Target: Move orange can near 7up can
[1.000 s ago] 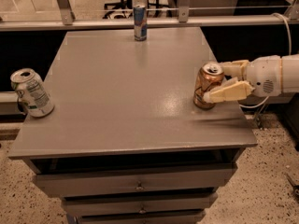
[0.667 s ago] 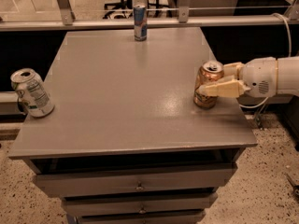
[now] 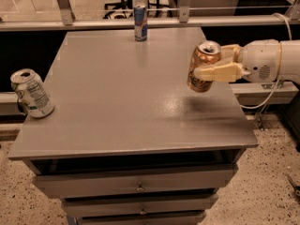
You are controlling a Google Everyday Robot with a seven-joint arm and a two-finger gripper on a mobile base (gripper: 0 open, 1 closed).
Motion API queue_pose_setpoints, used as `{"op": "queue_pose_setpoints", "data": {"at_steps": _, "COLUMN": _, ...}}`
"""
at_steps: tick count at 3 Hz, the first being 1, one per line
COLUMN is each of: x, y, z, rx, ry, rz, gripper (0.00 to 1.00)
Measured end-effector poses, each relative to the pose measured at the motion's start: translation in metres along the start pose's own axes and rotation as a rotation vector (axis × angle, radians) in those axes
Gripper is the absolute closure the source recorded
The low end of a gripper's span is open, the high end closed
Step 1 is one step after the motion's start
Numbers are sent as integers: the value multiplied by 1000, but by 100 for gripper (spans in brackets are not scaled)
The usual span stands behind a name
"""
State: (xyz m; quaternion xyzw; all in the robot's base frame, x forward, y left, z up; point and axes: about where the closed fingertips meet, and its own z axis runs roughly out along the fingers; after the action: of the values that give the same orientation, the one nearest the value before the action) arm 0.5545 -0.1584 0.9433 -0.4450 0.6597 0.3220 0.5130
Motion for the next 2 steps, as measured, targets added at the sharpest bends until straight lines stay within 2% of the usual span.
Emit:
{"op": "queue_pose_setpoints", "data": {"at_steps": 1, "x": -2, "y": 0, "z": 1, "rx": -3, "ry": -3, "rz": -3, "gripper": 100}}
{"op": "queue_pose_setpoints", "data": {"at_steps": 2, "x": -2, "y": 0, "z": 2, "rx": -3, "ry": -3, "rz": -3, "gripper": 100}}
